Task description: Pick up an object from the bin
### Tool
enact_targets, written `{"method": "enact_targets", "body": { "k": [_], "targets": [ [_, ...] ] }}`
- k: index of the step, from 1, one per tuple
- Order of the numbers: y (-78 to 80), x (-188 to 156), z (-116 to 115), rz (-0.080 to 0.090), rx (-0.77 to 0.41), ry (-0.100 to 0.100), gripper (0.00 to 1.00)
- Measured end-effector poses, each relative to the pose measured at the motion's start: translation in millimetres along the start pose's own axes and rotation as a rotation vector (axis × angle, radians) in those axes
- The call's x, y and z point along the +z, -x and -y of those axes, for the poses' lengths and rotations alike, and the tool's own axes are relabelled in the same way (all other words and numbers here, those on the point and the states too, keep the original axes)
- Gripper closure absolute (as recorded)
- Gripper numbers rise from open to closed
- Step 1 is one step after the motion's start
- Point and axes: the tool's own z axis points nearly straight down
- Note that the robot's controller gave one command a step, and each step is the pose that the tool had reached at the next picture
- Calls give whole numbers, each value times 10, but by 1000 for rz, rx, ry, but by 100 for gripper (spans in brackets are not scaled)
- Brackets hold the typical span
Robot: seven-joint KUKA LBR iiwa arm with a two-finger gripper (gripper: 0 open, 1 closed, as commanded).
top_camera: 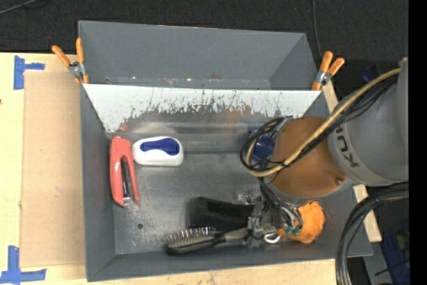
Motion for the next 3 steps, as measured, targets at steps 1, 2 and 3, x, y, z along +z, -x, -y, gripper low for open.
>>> {"method": "enact_targets", "body": {
  "k": [1, 2, 3],
  "targets": [
    [8, -109, -60, -2, -3, 0, 100],
    [-5, -120, -57, -4, 3, 1, 100],
    [12, 5, -128, -7, 11, 0, 100]
  ]
}}
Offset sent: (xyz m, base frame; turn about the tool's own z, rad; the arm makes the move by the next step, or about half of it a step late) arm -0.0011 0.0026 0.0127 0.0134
